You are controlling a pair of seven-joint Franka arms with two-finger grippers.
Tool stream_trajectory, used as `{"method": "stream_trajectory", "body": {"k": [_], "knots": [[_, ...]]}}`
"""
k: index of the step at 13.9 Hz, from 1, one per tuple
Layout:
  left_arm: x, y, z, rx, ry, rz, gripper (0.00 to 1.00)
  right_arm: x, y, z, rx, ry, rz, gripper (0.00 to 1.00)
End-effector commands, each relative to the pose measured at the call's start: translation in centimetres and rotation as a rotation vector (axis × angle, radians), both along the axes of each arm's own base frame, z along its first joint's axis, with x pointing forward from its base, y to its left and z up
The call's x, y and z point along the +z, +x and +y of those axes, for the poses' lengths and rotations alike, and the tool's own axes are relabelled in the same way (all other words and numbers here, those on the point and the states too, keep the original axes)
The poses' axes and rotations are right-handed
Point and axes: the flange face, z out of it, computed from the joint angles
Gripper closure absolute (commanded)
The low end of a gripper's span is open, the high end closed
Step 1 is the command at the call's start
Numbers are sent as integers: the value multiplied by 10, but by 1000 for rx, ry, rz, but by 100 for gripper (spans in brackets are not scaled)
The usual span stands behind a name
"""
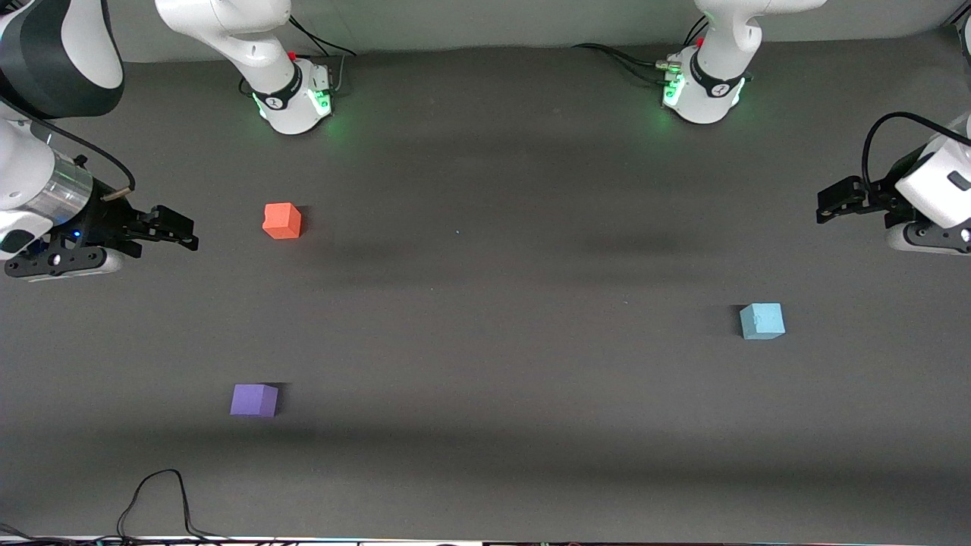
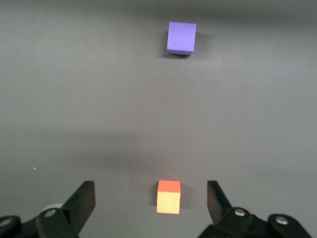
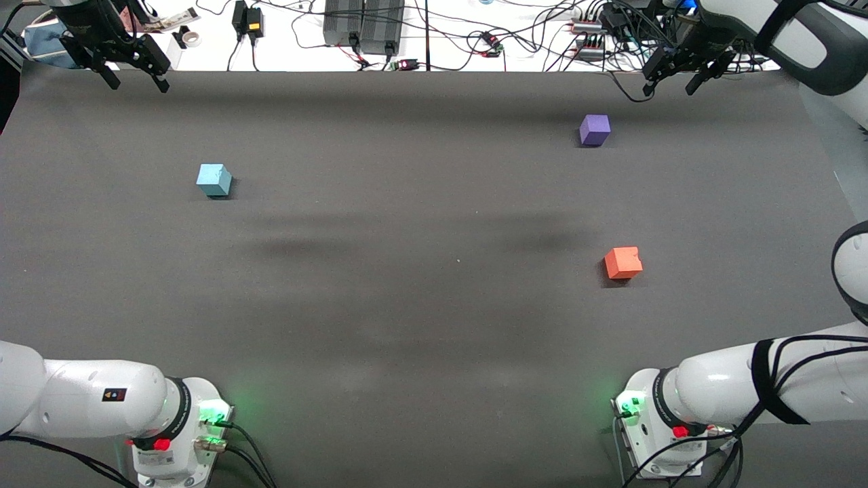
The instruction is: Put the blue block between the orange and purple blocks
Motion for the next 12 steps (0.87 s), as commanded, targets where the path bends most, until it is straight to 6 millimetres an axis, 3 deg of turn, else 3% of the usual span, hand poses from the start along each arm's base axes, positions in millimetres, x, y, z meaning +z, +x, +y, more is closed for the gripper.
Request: {"method": "stream_trajectory", "body": {"k": [1, 8, 10, 12], "knots": [[7, 1, -2, 6, -6, -6, 0, 7, -5, 0, 17, 19, -3, 0], [-12, 0, 10, 4, 14, 26, 0, 7, -5, 0, 17, 19, -3, 0], [-30, 5, 13, 5, 24, 28, 0, 7, -5, 0, 17, 19, -3, 0], [-61, 8, 26, 26, 24, 13, 0, 7, -5, 0, 17, 19, -3, 0]]}}
